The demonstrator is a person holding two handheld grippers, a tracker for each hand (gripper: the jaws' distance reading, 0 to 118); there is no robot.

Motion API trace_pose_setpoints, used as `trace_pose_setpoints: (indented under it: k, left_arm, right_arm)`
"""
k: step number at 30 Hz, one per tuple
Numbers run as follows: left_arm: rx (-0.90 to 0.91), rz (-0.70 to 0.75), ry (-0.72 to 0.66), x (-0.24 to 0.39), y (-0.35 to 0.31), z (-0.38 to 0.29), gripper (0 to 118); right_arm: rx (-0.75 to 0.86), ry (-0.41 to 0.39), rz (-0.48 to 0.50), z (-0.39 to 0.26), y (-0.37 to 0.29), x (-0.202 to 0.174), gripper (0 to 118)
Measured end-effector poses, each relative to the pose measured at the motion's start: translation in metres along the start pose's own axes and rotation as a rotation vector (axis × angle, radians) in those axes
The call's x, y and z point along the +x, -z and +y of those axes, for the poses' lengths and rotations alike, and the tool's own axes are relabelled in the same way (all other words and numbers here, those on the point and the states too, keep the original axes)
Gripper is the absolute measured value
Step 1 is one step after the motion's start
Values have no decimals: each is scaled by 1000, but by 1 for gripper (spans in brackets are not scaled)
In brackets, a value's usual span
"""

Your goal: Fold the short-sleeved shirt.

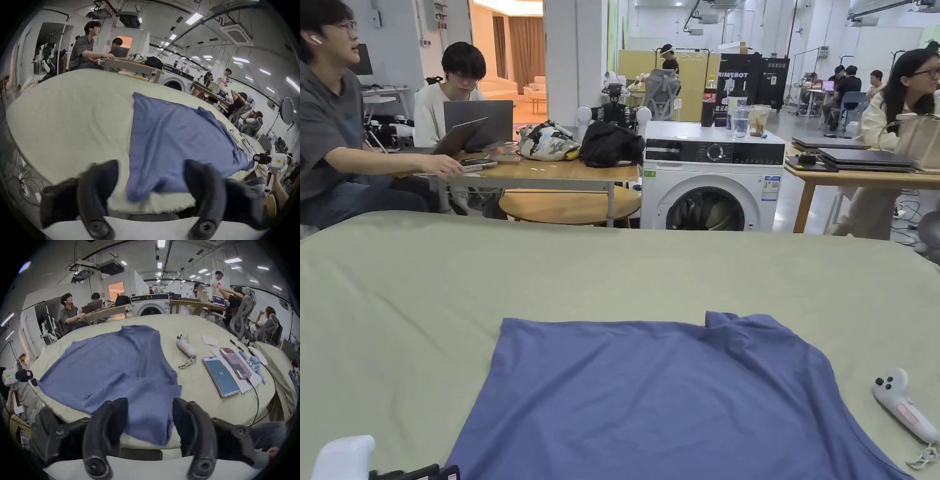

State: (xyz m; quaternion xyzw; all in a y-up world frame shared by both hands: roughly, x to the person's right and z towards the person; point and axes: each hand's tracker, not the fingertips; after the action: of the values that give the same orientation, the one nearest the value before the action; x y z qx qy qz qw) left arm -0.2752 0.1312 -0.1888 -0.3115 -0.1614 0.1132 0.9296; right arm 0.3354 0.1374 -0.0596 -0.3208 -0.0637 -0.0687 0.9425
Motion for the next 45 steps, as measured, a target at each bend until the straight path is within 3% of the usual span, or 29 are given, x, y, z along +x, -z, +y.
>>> trace_pose_setpoints:
  k: [4, 11, 12, 13, 14, 15, 16, 22, 34, 35, 36, 37, 38, 39, 42, 45]
  left_arm:
    - [123, 12, 46, 16, -15, 29, 85]
    - [305, -3, 175, 79, -15, 77, 81]
    - [307, -10, 182, 86, -13, 81, 71]
    - [316, -11, 185, 94, -11, 85, 47]
    - [324, -18, 195, 100, -9, 87, 24]
    - [327, -34, 217, 105, -5, 89, 7]
    - [327, -33, 232, 111, -2, 91, 0]
    - [270, -59, 248, 127, 19, 83, 0]
    - [255, -29, 219, 112, -1, 77, 0]
    - [243, -23, 224, 110, -3, 75, 10]
    - [231, -14, 235, 105, -4, 73, 32]
    - [216, -24, 249, 98, -7, 70, 65]
    - [202, -39, 255, 88, -10, 66, 83]
    - [185, -37, 252, 80, -13, 62, 88]
    - [56, 29, 225, 45, -20, 46, 88]
    - [-55, 61, 175, 17, -15, 23, 85]
  right_arm:
    - [131, -66, -12, 18, -4, -7, 60]
    - [277, -47, 100, 77, 0, -51, 56]
    - [289, -54, 101, 83, 2, -57, 46]
    - [303, -69, 104, 88, 4, -64, 23]
    - [315, -81, 109, 91, 6, -72, 11]
    - [323, -81, 107, 93, 9, -77, 6]
    - [331, -83, 98, 97, 12, -83, 0]
    - [299, -146, 65, 97, 40, -103, 0]
    - [295, -97, 31, 83, 22, -92, 0]
    - [295, -95, 31, 83, 22, -91, 0]
    - [291, -90, 39, 82, 22, -90, 0]
    - [285, -81, 50, 82, 22, -89, 0]
    - [278, -74, 68, 80, 21, -87, 0]
    - [273, -72, 76, 78, 19, -85, 0]
    - [255, -75, 80, 71, 14, -79, 0]
    - [229, -19, 106, 66, 18, -70, 0]
